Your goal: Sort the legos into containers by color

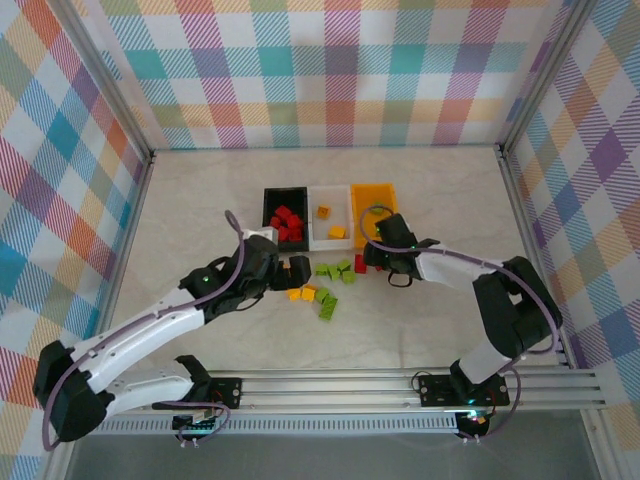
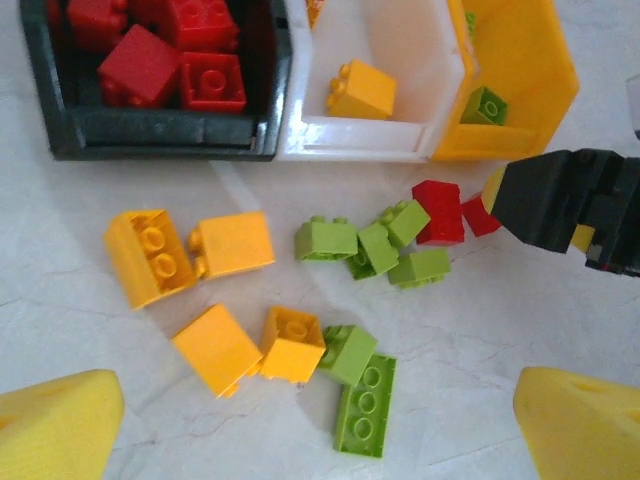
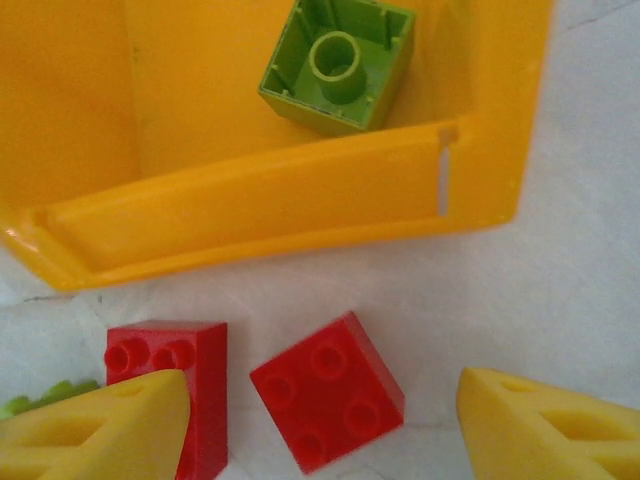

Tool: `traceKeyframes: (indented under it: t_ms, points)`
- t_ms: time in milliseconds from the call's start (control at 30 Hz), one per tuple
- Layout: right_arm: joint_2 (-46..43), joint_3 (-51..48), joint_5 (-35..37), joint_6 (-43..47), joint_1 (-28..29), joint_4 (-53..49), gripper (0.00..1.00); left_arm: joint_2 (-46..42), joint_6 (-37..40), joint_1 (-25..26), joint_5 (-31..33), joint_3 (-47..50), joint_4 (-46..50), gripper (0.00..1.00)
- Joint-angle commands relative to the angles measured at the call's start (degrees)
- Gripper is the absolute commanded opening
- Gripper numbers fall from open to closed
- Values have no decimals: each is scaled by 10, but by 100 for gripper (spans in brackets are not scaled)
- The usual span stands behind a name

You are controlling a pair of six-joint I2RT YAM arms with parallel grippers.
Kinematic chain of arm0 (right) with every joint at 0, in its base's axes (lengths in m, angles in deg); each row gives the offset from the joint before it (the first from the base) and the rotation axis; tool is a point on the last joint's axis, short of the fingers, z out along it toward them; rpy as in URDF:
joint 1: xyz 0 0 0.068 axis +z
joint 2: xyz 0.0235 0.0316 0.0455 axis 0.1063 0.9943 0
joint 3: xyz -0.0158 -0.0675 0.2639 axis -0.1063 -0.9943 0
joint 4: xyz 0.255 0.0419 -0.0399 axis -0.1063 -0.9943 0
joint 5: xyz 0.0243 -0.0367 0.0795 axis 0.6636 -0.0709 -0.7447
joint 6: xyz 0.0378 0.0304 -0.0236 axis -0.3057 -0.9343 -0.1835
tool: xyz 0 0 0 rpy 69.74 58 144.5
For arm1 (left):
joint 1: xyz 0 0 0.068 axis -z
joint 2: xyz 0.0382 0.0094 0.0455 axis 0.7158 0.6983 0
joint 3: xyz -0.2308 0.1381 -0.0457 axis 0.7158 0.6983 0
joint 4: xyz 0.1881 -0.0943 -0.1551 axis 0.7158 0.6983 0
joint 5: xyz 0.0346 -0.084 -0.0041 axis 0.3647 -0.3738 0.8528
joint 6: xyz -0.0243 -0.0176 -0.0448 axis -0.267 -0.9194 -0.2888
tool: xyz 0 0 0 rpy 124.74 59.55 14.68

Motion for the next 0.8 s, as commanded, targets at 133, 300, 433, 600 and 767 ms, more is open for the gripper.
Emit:
traceKeyframes:
  t_ms: [133, 300, 433, 600, 767]
  points:
    - [41, 21, 29, -24, -5, -29, 59, -69, -34, 7, 28, 41, 26, 100]
    - [16, -10, 57, -46, -6, -50, 53, -83, -30, 7, 35, 41, 40, 100]
    - [16, -8, 47, -38, -6, -51, 62, -88, -27, 8, 35, 47, 40, 100]
    - [47, 7, 45, -36, -8, -53, 61, -90, -24, 8, 41, 51, 48, 100]
    - [45, 1, 38, -20, -8, -41, 46, -96, -20, 7, 50, 57, 54, 100]
